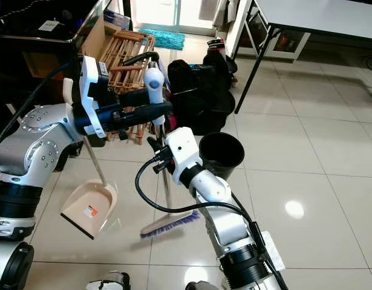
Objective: Sweep floor
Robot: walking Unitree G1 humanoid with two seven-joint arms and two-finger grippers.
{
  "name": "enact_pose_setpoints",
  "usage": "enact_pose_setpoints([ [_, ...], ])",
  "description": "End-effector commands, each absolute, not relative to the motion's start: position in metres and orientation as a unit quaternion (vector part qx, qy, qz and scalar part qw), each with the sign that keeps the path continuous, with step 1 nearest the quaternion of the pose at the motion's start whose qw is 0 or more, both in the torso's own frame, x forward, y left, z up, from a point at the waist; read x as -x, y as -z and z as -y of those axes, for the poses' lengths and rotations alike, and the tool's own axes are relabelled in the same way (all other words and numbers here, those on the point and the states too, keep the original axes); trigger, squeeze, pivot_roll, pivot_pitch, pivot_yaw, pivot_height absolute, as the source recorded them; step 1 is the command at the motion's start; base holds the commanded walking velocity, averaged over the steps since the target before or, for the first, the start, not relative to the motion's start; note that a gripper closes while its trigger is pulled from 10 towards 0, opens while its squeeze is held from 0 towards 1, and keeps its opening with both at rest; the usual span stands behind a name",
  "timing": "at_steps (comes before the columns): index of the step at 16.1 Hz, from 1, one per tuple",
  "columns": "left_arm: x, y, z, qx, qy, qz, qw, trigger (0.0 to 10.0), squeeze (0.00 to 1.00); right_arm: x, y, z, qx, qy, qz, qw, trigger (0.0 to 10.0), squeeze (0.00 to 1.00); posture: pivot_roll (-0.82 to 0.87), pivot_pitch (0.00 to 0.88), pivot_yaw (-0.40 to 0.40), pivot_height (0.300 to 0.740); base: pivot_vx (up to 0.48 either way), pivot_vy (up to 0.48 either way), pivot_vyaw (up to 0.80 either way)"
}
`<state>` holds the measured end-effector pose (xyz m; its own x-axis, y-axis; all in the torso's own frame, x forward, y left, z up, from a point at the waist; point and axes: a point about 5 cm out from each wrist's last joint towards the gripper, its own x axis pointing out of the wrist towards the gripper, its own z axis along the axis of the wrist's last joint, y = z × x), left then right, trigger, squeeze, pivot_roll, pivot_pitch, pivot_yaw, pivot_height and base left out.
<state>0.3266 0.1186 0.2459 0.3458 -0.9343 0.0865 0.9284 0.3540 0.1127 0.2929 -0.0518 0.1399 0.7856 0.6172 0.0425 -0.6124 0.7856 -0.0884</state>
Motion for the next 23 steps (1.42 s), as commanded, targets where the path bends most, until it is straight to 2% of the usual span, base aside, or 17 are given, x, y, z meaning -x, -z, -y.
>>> enact_pose_setpoints([
  [1,-0.3291,-0.2499,-0.1153,-0.021,0.567,0.067,0.82,8.0,0.0,-0.2933,-0.1455,0.0521,0.038,-0.324,0.055,0.944,0.0,0.0,0.15,0.077,-0.079,0.74,0.0,0.0,0.0],
  [2,-0.3297,-0.2498,-0.1145,-0.016,0.565,0.065,0.822,1.2,0.0,-0.2935,-0.1451,0.0522,0.038,-0.323,0.055,0.944,0.0,0.0,0.15,0.078,-0.08,0.74,0.0,0.0,0.0],
  [3,-0.3297,-0.25,-0.114,-0.013,0.565,0.064,0.823,0.0,0.0,-0.2937,-0.1449,0.0524,0.038,-0.322,0.055,0.944,0.0,0.0,0.15,0.08,-0.08,0.74,0.0,0.0,0.0],
  [6,-0.3296,-0.2482,-0.1128,-0.016,0.558,0.06,0.828,0.0,0.0,-0.2952,-0.1448,0.0536,0.04,-0.315,0.055,0.947,0.0,0.0,0.15,0.081,-0.081,0.74,0.0,0.0,0.0],
  [7,-0.3295,-0.248,-0.1124,-0.018,0.557,0.061,0.828,1.0,0.0,-0.2955,-0.1447,0.0537,0.04,-0.314,0.055,0.947,0.0,0.0,0.15,0.081,-0.081,0.74,0.0,0.0,0.0],
  [8,-0.3267,-0.2481,-0.1101,-0.018,0.566,0.066,0.821,10.0,0.0,-0.296,-0.1448,0.0535,0.039,-0.312,0.057,0.948,0.0,0.0,0.15,0.082,-0.08,0.74,0.0,0.0,0.0],
  [16,-0.3281,-0.2467,-0.1073,-0.022,0.566,0.06,0.822,10.0,0.0,-0.2977,-0.1448,0.0532,0.043,-0.303,0.059,0.95,0.0,0.0,0.15,0.084,-0.075,0.74,0.0,0.0,0.0],
  [17,-0.328,-0.2468,-0.1071,-0.021,0.567,0.059,0.821,6.2,0.0,-0.2982,-0.1448,0.0534,0.044,-0.302,0.059,0.951,0.0,0.0,0.15,0.085,-0.075,0.74,0.0,0.0,0.0],
  [18,-0.3281,-0.2469,-0.1071,-0.018,0.569,0.058,0.82,0.0,0.0,-0.2985,-0.1448,0.0537,0.044,-0.3,0.059,0.951,0.0,0.0,0.15,0.085,-0.075,0.74,0.0,0.0,0.0],
  [23,-0.3283,-0.2452,-0.1091,-0.024,0.574,0.049,0.817,0.0,0.0,-0.2991,-0.1448,0.054,0.041,-0.296,0.059,0.952,0.0,0.0,0.15,0.084,-0.07,0.74,0.0,0.0,0.0],
])
